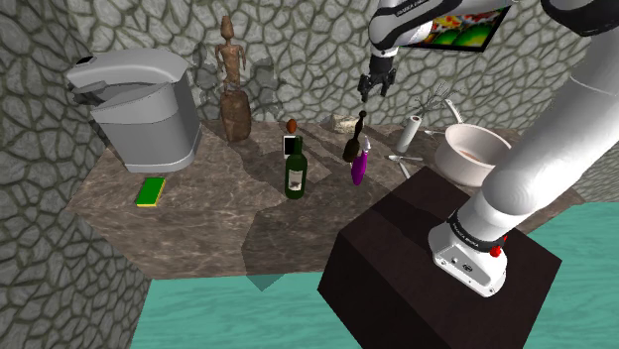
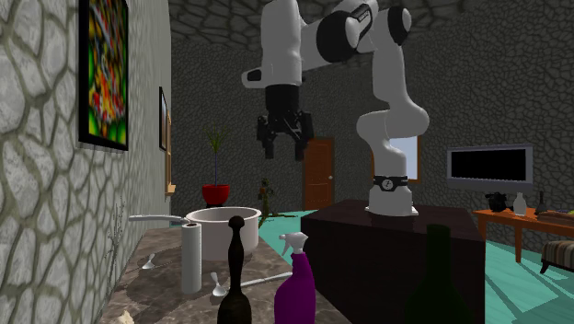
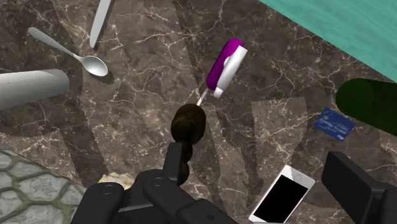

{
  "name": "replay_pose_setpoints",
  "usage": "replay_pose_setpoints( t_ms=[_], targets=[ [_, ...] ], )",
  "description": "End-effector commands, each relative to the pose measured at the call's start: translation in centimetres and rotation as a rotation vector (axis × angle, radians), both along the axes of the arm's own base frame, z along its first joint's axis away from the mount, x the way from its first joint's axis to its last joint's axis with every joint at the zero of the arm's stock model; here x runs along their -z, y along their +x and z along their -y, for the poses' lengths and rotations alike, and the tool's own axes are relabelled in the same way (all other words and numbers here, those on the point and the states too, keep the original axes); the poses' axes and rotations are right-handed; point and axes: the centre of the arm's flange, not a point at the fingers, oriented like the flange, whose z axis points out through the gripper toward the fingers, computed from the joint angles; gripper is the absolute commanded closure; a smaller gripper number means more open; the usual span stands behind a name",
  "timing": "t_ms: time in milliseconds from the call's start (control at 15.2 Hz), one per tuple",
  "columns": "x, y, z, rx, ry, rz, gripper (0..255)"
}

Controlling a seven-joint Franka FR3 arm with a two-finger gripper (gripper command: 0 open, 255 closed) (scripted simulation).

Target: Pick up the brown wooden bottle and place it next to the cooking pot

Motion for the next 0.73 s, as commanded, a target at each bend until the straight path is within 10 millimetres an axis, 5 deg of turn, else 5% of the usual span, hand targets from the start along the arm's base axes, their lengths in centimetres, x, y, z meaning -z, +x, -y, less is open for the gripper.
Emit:
replay_pose_setpoints(
  t_ms=[0,660],
  targets=[
    [2.2,1.7,1.4,0.003,-0.002,-0.008,0],
    [11.0,8.1,7.3,0.018,-0.007,-0.043,0]
  ],
)
